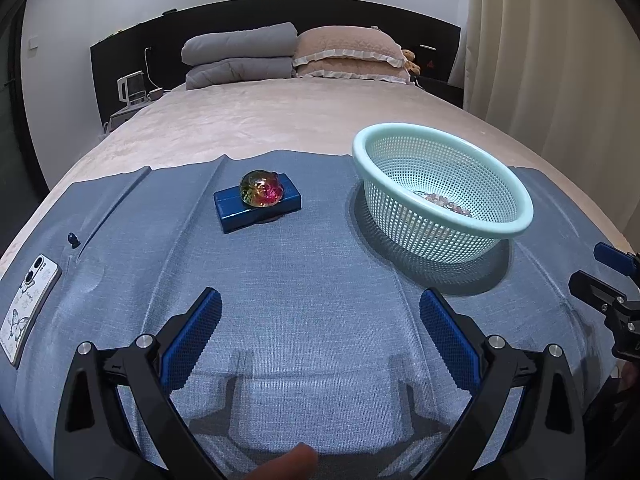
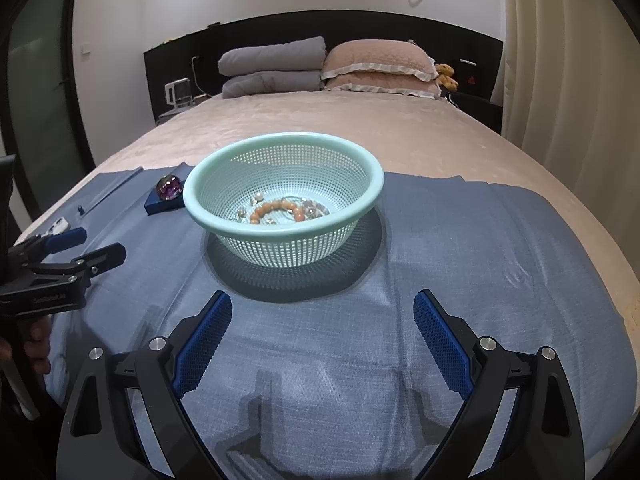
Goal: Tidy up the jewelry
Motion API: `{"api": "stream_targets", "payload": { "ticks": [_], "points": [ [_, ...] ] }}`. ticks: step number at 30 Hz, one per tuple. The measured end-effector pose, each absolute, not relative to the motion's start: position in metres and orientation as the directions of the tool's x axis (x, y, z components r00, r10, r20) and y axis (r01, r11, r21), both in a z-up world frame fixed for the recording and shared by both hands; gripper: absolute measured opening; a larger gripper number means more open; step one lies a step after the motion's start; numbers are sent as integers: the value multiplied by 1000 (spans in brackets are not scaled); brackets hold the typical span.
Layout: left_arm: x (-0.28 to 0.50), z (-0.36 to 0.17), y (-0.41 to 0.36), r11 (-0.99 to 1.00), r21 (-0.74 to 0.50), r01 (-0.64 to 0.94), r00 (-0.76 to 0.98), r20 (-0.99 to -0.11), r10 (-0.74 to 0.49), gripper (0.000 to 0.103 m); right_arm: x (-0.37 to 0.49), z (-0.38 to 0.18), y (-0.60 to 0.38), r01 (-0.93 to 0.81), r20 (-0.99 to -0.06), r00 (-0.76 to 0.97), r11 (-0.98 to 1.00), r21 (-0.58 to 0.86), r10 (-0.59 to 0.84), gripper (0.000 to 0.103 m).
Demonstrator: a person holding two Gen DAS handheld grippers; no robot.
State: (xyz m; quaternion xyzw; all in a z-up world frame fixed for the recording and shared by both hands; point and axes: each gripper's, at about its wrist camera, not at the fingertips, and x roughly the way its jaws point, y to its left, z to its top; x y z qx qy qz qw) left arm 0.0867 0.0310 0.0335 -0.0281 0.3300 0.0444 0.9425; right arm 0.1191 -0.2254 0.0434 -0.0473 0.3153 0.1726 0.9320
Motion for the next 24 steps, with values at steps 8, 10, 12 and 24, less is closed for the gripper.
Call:
{"api": "stream_targets", "payload": {
  "ticks": [8, 10, 12, 24],
  "points": [
    [88, 33, 31, 995, -30, -95, 773, -632, 55, 97, 119, 43, -227, -354, -608, 738, 935, 22, 294, 88],
    [87, 33, 30, 996, -26, -89, 775, -629, 53, 97, 119, 43, -226, -355, -607, 738, 935, 19, 293, 88],
    [87, 33, 29, 996, -17, -85, 776, -628, 56, 97, 119, 43, -226, -358, -608, 737, 933, 19, 295, 88],
    [85, 33, 27, 996, -9, -88, 777, -627, 63, 97, 121, 41, -228, -348, -613, 737, 937, 19, 286, 88]
  ]
}}
